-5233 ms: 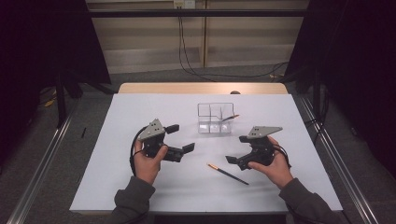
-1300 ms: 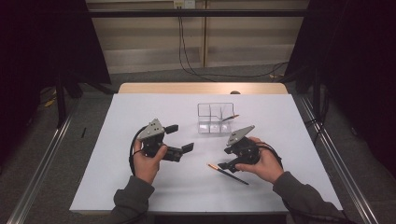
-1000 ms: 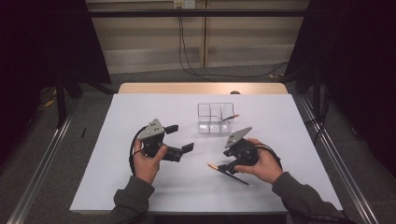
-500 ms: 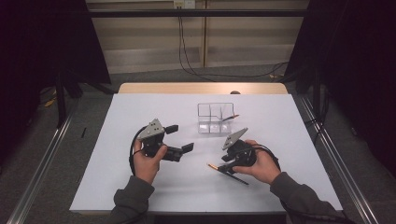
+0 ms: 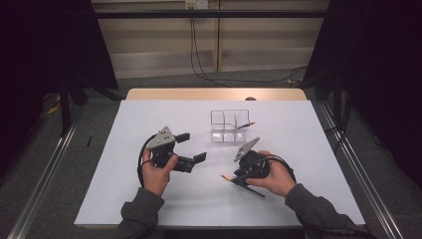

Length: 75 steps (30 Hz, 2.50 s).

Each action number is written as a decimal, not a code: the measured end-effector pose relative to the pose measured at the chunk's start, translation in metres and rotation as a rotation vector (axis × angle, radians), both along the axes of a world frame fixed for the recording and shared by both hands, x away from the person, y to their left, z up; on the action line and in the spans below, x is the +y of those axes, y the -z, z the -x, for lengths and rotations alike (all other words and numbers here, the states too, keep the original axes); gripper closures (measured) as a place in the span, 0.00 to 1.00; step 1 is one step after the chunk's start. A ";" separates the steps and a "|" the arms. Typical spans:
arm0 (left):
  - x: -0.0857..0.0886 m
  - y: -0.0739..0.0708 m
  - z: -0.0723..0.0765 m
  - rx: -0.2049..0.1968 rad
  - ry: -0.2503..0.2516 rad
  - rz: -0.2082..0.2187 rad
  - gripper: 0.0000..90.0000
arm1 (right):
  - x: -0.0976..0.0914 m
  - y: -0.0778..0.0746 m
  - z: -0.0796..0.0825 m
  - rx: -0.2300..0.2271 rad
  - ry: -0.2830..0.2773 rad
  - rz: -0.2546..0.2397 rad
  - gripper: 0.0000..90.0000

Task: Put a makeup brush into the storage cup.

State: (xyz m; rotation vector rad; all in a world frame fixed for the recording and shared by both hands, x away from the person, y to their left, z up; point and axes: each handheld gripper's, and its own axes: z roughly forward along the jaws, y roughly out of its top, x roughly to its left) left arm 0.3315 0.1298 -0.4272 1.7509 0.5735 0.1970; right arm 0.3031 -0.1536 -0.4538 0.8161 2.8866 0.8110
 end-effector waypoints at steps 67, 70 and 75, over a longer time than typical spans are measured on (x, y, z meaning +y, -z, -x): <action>0.004 -0.001 0.000 -0.010 -0.009 -0.001 0.04 | 0.001 -0.003 -0.007 -0.016 0.121 -0.081 0.94; 0.005 -0.001 0.000 -0.010 -0.017 -0.008 0.04 | -0.002 -0.007 -0.008 -0.041 0.137 -0.127 0.94; 0.004 -0.001 0.000 -0.010 -0.019 -0.007 0.04 | -0.009 -0.011 -0.009 -0.062 0.181 -0.196 0.94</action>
